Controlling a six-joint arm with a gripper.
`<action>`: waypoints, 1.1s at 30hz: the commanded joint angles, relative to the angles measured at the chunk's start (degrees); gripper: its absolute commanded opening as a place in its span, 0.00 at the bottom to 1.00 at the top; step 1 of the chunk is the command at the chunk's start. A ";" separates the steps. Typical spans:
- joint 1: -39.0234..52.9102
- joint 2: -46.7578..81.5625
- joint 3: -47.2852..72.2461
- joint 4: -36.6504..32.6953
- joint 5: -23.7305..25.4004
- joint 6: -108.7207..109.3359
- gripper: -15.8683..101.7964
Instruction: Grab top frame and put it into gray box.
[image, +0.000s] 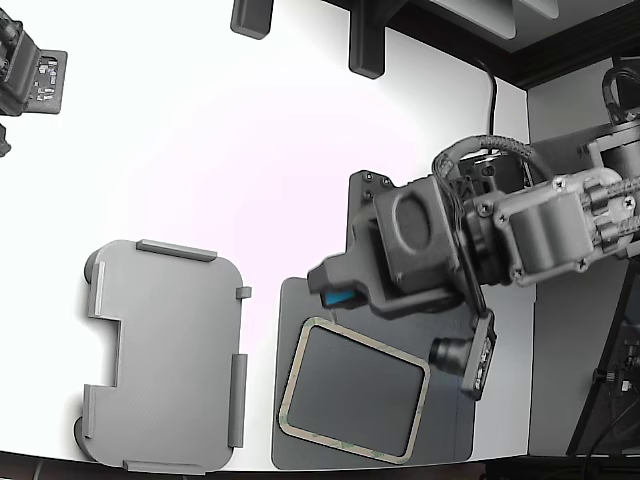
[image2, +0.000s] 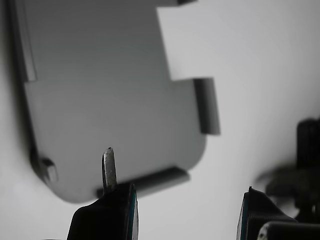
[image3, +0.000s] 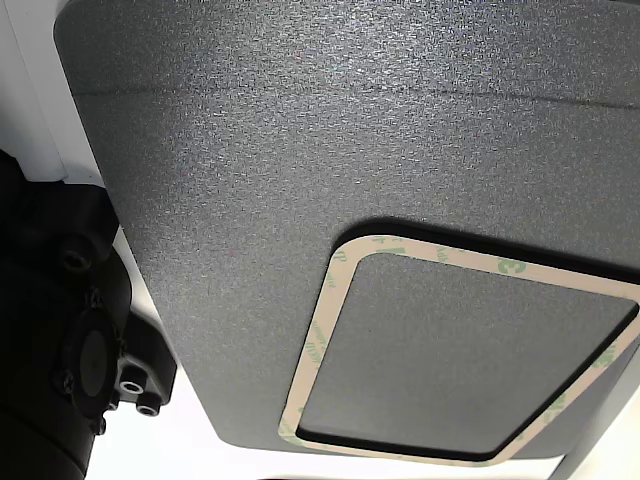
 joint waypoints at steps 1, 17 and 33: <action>3.96 -1.49 -2.29 2.11 -2.20 -8.70 0.84; 32.70 -24.70 -14.85 16.88 1.76 -23.99 0.90; 45.26 -38.23 -18.28 12.83 2.02 -20.57 0.81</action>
